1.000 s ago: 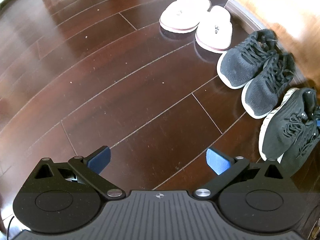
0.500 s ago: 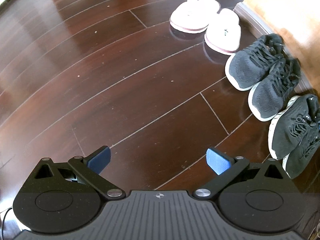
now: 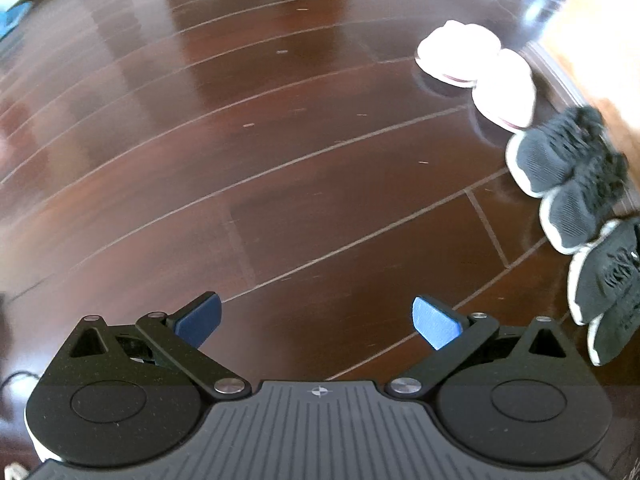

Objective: Organize scattered shoes
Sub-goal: 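Lower the grey knit sneakers beside the black sneakers by the wall, then open the right tool and move it to the dark grey knit sneakers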

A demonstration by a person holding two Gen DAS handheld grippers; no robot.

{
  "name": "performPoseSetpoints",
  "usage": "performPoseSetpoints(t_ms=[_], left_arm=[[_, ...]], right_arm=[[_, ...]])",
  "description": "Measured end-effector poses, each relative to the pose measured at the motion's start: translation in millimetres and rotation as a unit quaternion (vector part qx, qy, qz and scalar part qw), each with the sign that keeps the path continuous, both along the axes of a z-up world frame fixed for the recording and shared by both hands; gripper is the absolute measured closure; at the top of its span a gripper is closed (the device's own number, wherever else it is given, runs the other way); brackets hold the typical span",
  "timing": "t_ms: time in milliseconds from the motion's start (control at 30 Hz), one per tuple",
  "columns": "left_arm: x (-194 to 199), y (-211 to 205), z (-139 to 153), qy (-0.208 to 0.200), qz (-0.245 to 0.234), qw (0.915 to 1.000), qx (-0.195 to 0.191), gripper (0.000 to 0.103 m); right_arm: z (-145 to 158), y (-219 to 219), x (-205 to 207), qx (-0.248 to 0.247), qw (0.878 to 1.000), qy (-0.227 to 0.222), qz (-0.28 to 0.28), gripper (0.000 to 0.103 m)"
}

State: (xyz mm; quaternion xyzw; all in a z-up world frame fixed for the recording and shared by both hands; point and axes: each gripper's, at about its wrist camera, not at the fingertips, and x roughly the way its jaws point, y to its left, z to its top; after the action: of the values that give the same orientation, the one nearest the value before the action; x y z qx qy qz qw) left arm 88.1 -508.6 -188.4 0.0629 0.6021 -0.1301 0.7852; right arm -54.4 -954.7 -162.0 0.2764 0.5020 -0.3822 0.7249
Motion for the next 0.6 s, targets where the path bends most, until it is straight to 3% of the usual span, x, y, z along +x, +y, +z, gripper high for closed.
performPoseSetpoints(t_ms=[167, 367, 600], left_arm=[[2.9, 73.3, 8.1, -0.008, 0.059, 0.9982, 0.006, 0.000], [4.8, 169.9, 22.5, -0.020, 0.131, 0.9912, 0.012, 0.000], [1.2, 275.5, 46.1, -0.032, 0.217, 0.9755, 0.016, 0.000]], right_arm=[[13.2, 75.1, 35.3, -0.004, 0.995, 0.002, 0.099, 0.046], [28.8, 202.4, 93.4, 0.021, 0.976, -0.026, 0.217, 0.036], [43.4, 316.4, 147.4, 0.054, 0.948, -0.055, 0.308, 0.035]])
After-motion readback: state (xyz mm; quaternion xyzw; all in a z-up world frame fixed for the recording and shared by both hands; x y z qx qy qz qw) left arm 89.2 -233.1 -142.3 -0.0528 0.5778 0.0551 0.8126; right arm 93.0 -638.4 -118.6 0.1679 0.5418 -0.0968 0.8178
